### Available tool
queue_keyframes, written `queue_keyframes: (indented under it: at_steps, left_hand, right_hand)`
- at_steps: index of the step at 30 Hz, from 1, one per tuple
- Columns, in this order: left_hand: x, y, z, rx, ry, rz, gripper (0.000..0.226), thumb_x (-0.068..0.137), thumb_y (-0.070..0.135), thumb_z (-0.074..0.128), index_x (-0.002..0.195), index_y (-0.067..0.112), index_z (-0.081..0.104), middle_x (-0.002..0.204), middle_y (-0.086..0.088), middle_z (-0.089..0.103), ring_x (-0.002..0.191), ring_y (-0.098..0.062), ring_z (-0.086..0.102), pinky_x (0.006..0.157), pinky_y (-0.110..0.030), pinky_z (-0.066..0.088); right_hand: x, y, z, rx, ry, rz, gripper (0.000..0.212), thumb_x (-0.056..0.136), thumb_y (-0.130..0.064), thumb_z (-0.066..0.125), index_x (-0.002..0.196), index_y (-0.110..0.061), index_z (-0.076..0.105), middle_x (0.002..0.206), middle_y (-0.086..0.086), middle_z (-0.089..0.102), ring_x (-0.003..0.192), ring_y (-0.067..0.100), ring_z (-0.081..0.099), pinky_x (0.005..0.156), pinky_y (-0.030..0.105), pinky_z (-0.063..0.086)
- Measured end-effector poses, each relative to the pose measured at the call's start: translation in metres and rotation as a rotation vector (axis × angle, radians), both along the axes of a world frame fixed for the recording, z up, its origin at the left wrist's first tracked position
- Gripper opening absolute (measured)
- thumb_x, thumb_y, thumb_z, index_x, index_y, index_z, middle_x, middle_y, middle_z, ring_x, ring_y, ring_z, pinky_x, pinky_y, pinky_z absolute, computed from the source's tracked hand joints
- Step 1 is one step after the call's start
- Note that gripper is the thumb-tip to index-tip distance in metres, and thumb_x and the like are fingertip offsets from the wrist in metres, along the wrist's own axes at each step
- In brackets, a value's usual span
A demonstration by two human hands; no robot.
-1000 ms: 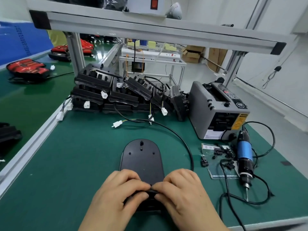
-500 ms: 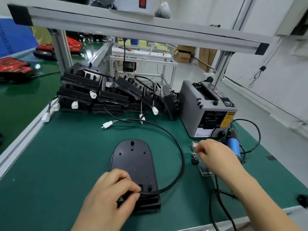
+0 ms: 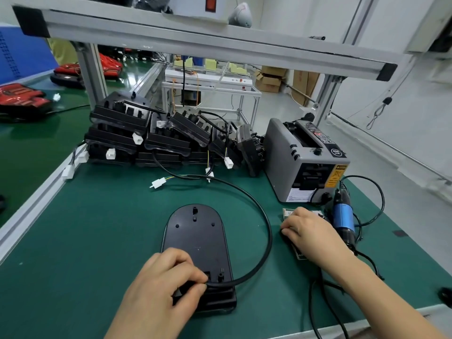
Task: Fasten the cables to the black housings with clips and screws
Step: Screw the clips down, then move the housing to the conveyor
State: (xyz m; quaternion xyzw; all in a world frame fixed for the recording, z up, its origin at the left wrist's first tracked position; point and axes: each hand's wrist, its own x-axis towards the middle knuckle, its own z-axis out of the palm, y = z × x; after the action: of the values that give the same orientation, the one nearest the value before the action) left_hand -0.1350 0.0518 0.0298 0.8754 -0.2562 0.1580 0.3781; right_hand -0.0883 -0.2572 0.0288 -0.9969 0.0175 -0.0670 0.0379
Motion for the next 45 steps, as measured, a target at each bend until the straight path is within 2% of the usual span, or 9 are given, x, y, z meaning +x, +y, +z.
queue_keyframes:
  at_steps: [4, 10, 13, 16, 19, 24, 28, 33, 45]
  left_hand:
    - [0.000, 0.000, 0.002, -0.009, 0.033, -0.006, 0.016, 0.070, 0.049, 0.052, 0.074, 0.039, 0.063, 0.086, 0.026, 0.052, 0.078, 0.000, 0.048, 0.054, -0.028, 0.050]
    - [-0.001, 0.001, 0.005, 0.006, 0.123, -0.028, 0.016, 0.069, 0.052, 0.056, 0.082, 0.044, 0.061, 0.092, 0.028, 0.052, 0.087, 0.000, 0.048, 0.064, -0.022, 0.046]
    - [0.005, -0.002, 0.016, 0.049, 0.180, -0.059, 0.032, 0.070, 0.067, 0.046, 0.083, 0.045, 0.065, 0.098, 0.029, 0.055, 0.099, 0.002, 0.045, 0.079, -0.012, 0.036]
    - [0.016, -0.019, 0.030, 0.021, 0.124, -0.016, 0.007, 0.083, 0.039, 0.065, 0.089, 0.038, 0.067, 0.087, 0.025, 0.059, 0.093, 0.001, 0.047, 0.080, -0.010, 0.035]
    - [0.028, -0.036, 0.037, -0.043, 0.121, 0.030, 0.019, 0.080, 0.022, 0.070, 0.093, 0.035, 0.066, 0.084, 0.023, 0.059, 0.088, 0.005, 0.051, 0.074, -0.006, 0.035]
    - [0.036, -0.034, 0.034, -0.082, 0.153, 0.034, 0.012, 0.078, 0.020, 0.072, 0.079, 0.031, 0.067, 0.074, 0.018, 0.061, 0.079, 0.001, 0.055, 0.067, -0.008, 0.038]
    - [0.039, -0.025, 0.036, -0.042, 0.133, 0.001, 0.010, 0.078, 0.022, 0.072, 0.081, 0.031, 0.070, 0.074, 0.019, 0.062, 0.077, -0.003, 0.057, 0.067, -0.014, 0.042]
    - [0.040, -0.021, 0.035, -0.056, 0.159, -0.025, 0.010, 0.082, 0.023, 0.070, 0.085, 0.033, 0.067, 0.078, 0.020, 0.066, 0.079, 0.000, 0.060, 0.072, -0.022, 0.047]
    - [0.026, -0.031, 0.026, -0.355, 0.166, 0.083, 0.014, 0.078, 0.020, 0.073, 0.073, 0.031, 0.066, 0.070, 0.018, 0.067, 0.068, -0.007, 0.063, 0.064, -0.024, 0.047]
  right_hand:
    - [-0.003, 0.002, 0.006, 0.128, -0.055, -0.101, 0.010, 0.093, -0.029, 0.053, 0.092, -0.029, 0.063, 0.092, -0.012, 0.063, 0.087, 0.009, 0.055, 0.071, 0.024, 0.037]
    - [-0.022, 0.038, 0.031, 1.207, -0.001, -0.227, 0.013, 0.089, -0.009, 0.060, 0.080, -0.013, 0.069, 0.070, 0.002, 0.071, 0.051, 0.004, 0.057, 0.046, 0.014, 0.041]
    - [-0.028, 0.068, 0.035, 1.491, 0.115, -0.219, 0.009, 0.088, -0.008, 0.059, 0.084, -0.008, 0.067, 0.072, 0.003, 0.070, 0.052, 0.007, 0.055, 0.047, 0.015, 0.040]
    - [-0.030, 0.095, 0.036, 1.665, 0.201, -0.190, 0.007, 0.085, -0.007, 0.061, 0.082, -0.008, 0.067, 0.067, 0.003, 0.066, 0.050, 0.007, 0.051, 0.044, 0.015, 0.036]
    - [-0.031, 0.114, 0.036, 1.789, 0.284, -0.132, 0.006, 0.073, -0.014, 0.066, 0.078, -0.010, 0.068, 0.066, 0.002, 0.062, 0.052, 0.008, 0.049, 0.044, 0.016, 0.035]
    - [-0.035, 0.123, 0.035, 1.784, 0.319, -0.095, 0.010, 0.077, -0.011, 0.065, 0.085, -0.006, 0.066, 0.066, 0.002, 0.061, 0.053, 0.008, 0.051, 0.046, 0.018, 0.040]
    - [-0.037, 0.126, 0.038, 1.418, 0.109, 0.030, 0.013, 0.081, 0.002, 0.066, 0.090, -0.007, 0.070, 0.072, -0.001, 0.068, 0.061, 0.006, 0.059, 0.056, 0.020, 0.049]
    - [-0.036, 0.125, 0.042, 1.047, -0.024, 0.100, 0.014, 0.080, -0.011, 0.072, 0.080, -0.025, 0.073, 0.074, -0.008, 0.071, 0.068, 0.003, 0.061, 0.071, 0.026, 0.054]
    - [-0.040, 0.134, 0.038, 1.462, -0.013, 0.017, 0.017, 0.087, -0.002, 0.061, 0.073, -0.008, 0.069, 0.062, 0.002, 0.065, 0.055, 0.012, 0.059, 0.054, 0.022, 0.050]
